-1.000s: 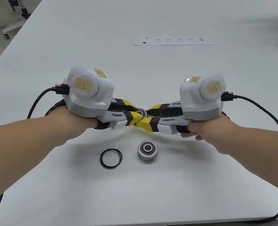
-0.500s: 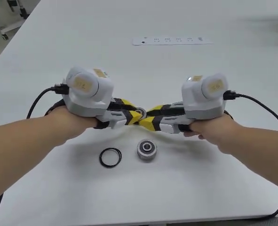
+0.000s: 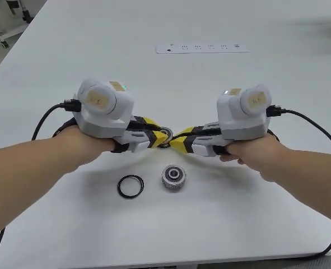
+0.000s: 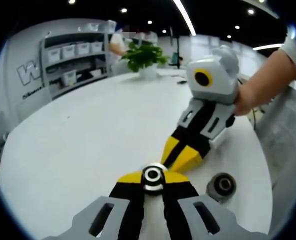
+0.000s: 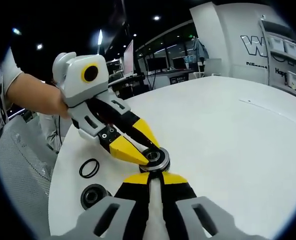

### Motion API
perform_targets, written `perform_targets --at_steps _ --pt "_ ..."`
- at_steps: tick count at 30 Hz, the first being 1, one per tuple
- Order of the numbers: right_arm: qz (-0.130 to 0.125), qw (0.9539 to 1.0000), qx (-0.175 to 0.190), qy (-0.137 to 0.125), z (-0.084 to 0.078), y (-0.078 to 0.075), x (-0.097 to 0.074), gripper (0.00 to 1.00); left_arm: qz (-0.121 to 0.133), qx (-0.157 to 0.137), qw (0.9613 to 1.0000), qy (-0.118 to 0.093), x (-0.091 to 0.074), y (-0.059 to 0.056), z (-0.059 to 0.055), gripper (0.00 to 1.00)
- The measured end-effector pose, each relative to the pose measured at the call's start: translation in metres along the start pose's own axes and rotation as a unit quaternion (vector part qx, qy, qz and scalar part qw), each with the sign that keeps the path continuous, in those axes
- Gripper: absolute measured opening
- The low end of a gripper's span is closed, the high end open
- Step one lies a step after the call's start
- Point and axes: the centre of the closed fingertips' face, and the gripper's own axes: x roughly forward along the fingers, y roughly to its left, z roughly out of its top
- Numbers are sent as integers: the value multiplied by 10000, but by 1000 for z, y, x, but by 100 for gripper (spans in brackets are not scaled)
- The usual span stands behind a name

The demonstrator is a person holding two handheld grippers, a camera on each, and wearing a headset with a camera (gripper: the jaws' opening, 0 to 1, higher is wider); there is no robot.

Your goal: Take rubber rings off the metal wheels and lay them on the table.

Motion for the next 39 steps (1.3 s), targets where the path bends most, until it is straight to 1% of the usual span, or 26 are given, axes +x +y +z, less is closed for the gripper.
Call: perform_targets --at_steps 3,10,12,14,17,20,23,28,30,32,39 --pt "-5 10000 -66 16 1 -1 1 4 13 -10 10000 0 0 1 0 13" --pt "16 10000 -39 52 1 -2 2 4 36 -38 10000 2 0 1 0 13" --pt "41 10000 34 36 1 -3 2 4 37 -59 10000 -3 0 1 0 13" --pt "49 9997 226 10 1 -2 1 4 44 -40 10000 8 0 1 0 13" --pt "40 9996 266 3 1 -2 2 4 63 -19 10000 26 0 1 0 13" --pt "-1 9998 206 39 2 -1 2 4 74 37 10000 46 0 1 0 13" --pt "-35 9997 228 57 1 -2 1 4 72 14 10000 50 0 1 0 13" --pt "-79 9992 394 72 0 -3 2 1 43 50 9999 99 1 1 0 13" --pt "-102 9989 442 72 -1 -4 2 0 36 15 9999 100 1 1 0 13" --pt "-116 9989 440 76 -1 -4 2 0 32 30 9999 94 1 2 0 13" --pt "-151 9972 733 61 -1 -6 1 0 23 98 9999 92 1 1 1 13"
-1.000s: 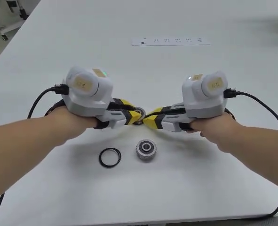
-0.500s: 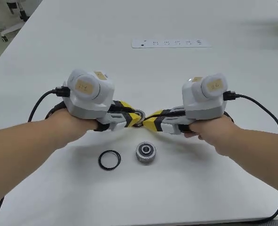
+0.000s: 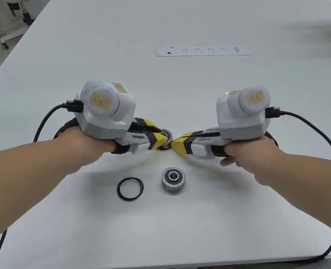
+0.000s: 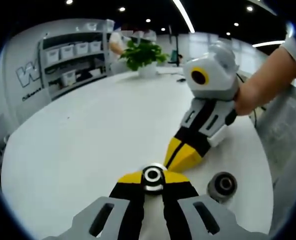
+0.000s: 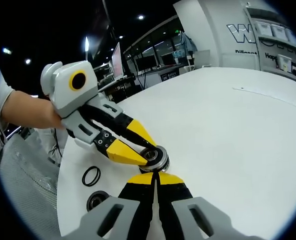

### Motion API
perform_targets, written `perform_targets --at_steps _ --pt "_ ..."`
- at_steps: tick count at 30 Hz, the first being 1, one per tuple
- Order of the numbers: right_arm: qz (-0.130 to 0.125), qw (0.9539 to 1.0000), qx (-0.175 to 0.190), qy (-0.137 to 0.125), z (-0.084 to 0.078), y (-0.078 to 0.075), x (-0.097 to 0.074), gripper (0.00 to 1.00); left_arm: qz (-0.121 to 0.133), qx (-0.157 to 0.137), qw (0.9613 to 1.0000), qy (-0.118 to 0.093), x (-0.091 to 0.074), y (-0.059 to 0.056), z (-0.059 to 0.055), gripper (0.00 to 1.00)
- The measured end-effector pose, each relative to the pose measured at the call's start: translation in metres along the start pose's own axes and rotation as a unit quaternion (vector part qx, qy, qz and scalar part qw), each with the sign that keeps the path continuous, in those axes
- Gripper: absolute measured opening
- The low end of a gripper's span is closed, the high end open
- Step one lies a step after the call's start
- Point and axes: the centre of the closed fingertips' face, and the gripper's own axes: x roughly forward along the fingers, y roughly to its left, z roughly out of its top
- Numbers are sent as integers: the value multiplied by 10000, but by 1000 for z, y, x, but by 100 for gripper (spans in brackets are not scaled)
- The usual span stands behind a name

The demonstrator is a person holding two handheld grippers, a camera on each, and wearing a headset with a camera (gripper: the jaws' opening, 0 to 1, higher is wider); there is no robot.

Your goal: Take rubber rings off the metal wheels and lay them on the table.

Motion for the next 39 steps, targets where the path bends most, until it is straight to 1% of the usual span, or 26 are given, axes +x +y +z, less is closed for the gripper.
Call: perform_targets --at_steps 6,7,9,10,14,18,23,27,36,39 --pt "17 9989 461 -121 -1 -2 -2 0 -34 21 10000 10 0 -1 0 12" --pt "7 9982 573 -150 -1 -2 -3 0 -37 32 10000 16 0 -2 0 12" --pt "9 9977 654 -180 -1 -3 -4 0 -40 31 10000 18 0 -2 0 12" --pt "18 9968 760 -233 0 -3 -4 0 -36 35 10000 19 1 -2 0 12" --pt "-10 9954 910 -284 1 -4 -6 0 -41 26 10000 16 1 -2 0 12" --pt "-21 9932 1105 -358 2 -1 -9 0 -39 28 10000 18 2 -3 1 12" --pt "-26 9933 1106 -336 2 1 -10 0 -41 42 10000 13 2 -4 1 12" --pt "-59 9948 983 -279 3 2 -10 0 -31 41 10000 10 2 -4 2 12" --pt "-117 9960 867 -191 3 3 -11 0 -20 27 10000 11 2 -4 2 12" --pt "-126 9958 887 -181 3 3 -12 0 -19 27 10000 16 2 -4 2 12"
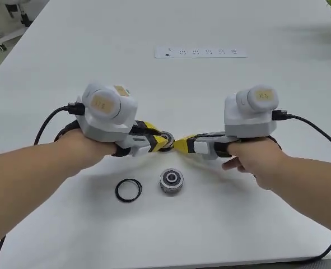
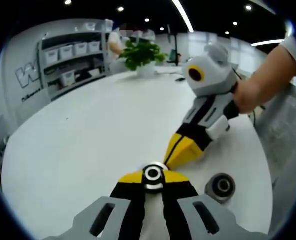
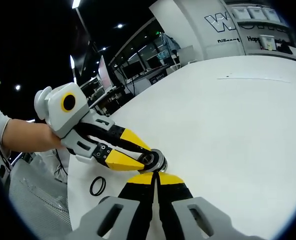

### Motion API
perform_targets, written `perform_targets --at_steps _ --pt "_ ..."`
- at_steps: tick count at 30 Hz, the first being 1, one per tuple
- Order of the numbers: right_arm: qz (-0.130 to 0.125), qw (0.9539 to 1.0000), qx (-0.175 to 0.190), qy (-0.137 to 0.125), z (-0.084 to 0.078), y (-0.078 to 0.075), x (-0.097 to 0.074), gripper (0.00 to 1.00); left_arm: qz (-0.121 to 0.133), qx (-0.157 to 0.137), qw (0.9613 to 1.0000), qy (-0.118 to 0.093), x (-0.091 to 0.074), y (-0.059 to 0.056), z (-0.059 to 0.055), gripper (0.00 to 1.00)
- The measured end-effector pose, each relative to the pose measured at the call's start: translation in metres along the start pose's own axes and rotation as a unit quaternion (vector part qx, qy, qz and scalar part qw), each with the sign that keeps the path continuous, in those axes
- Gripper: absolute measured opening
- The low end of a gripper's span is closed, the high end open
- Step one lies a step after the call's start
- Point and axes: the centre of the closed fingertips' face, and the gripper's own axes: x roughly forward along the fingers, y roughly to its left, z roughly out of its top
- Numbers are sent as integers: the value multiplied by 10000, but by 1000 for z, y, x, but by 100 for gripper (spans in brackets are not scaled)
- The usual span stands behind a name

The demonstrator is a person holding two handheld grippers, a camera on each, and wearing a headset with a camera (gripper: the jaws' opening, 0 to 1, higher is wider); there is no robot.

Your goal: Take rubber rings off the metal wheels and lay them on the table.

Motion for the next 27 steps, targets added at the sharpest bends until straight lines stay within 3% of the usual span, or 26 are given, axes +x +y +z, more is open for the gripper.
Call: perform_targets --at_steps 16,22,25,27 --pt "-30 10000 7 -1 1 0 -2 0 -2 -23 10000 7 0 -1 0 12" --pt "-41 9989 432 -175 2 -4 -2 0 26 -39 10000 8 0 -2 0 12" --pt "-65 9960 778 -438 9 -4 -4 0 41 -45 10000 15 0 -2 0 11" --pt "-79 9969 682 -393 8 -4 -3 0 54 -32 10000 22 0 -2 0 11"
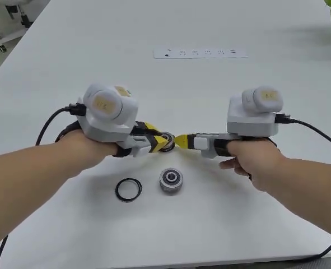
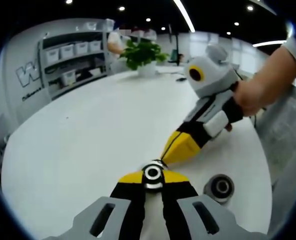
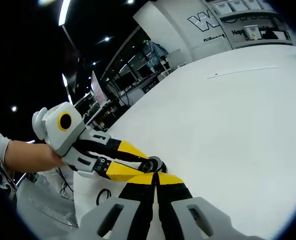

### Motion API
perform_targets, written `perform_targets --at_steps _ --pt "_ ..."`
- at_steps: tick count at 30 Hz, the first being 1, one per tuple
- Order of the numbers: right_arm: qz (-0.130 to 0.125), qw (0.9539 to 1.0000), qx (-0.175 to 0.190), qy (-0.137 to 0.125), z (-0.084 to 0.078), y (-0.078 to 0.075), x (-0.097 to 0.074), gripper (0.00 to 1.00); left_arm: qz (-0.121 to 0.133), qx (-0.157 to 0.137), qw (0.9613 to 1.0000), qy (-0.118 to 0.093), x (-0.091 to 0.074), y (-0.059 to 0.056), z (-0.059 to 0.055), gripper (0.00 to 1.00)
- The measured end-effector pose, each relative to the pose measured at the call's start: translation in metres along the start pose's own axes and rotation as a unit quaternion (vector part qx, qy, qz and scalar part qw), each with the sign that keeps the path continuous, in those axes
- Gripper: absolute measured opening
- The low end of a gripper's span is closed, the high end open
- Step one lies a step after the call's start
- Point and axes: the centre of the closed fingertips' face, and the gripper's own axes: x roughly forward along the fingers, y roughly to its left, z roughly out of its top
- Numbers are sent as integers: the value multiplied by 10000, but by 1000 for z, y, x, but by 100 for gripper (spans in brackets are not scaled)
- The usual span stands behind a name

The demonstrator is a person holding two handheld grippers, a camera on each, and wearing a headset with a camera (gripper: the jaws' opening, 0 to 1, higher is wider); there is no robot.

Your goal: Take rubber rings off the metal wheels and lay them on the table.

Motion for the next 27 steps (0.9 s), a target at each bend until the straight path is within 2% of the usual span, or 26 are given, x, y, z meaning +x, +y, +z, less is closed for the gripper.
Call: perform_targets --at_steps 6,9,10,11,12,13,15,21,27 --pt "66 9998 -172 -22 3 8 1 0 25 -15 10000 -2 0 0 0 11" --pt "141 9998 -137 -40 4 12 2 0 27 -17 10000 -11 0 -1 0 11" --pt "204 9997 -138 -57 5 15 2 0 22 -14 10000 -15 1 -2 0 11" --pt "413 9990 -92 -131 8 24 3 0 14 -11 10000 -20 1 -2 0 11" --pt "501 9982 -146 -289 16 33 5 0 26 -2 10000 -15 1 -2 0 11" --pt "429 9988 -192 -160 13 34 5 0 24 -5 10000 -18 1 -2 0 11" --pt "402 9986 -333 -83 15 32 6 0 13 -24 10000 -31 1 -1 0 11" --pt "267 9990 -326 -145 14 23 0 0 39 10 10000 -57 0 -2 1 12" --pt "173 9994 -287 -82 9 18 -2 0 26 74 9999 -126 -1 -3 1 13"
